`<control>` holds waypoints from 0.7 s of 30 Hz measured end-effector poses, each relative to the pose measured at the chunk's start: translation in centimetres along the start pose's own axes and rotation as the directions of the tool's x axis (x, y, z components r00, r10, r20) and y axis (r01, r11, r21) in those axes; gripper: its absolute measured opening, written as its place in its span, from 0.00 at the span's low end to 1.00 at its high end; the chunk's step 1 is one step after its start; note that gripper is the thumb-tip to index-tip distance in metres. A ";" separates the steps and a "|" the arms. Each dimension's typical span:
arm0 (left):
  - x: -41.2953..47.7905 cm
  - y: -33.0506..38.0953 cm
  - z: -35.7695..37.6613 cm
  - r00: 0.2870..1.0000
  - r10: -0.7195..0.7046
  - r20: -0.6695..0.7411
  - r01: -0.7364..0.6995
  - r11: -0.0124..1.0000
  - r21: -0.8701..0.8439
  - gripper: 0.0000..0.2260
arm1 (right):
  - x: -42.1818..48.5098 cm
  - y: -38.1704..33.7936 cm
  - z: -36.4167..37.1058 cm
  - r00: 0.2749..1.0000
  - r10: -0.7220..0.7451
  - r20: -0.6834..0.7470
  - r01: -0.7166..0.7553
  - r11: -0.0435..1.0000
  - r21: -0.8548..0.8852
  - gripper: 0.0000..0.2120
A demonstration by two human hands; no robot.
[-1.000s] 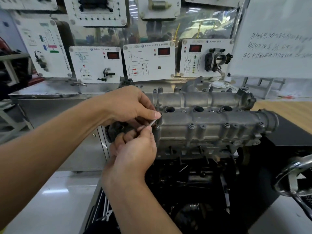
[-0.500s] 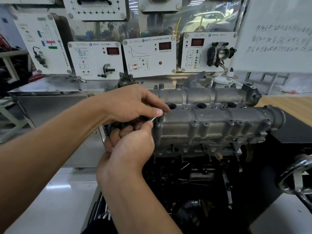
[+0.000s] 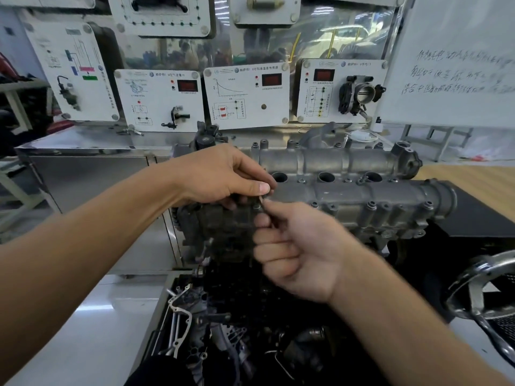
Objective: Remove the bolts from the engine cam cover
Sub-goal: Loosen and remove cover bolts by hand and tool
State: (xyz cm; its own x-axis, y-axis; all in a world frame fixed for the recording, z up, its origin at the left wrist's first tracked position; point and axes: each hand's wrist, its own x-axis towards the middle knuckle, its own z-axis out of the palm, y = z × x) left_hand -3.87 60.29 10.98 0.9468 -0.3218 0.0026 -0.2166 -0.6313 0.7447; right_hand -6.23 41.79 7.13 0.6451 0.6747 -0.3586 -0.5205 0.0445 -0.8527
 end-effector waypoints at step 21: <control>-0.5 -0.5 2.0 0.923 0.106 -0.369 -0.032 0.979 0.202 0.06 | 10.2 -9.7 -3.5 0.622 -0.686 0.378 0.222 -0.308 -0.925 0.26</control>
State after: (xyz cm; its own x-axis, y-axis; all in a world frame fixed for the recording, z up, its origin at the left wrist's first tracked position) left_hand -4.72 59.37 9.33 0.9392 -0.1035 0.3275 -0.2900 -0.7501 0.5944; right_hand 7.38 45.65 10.37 0.5471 0.6676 0.5049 0.8211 -0.5454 -0.1686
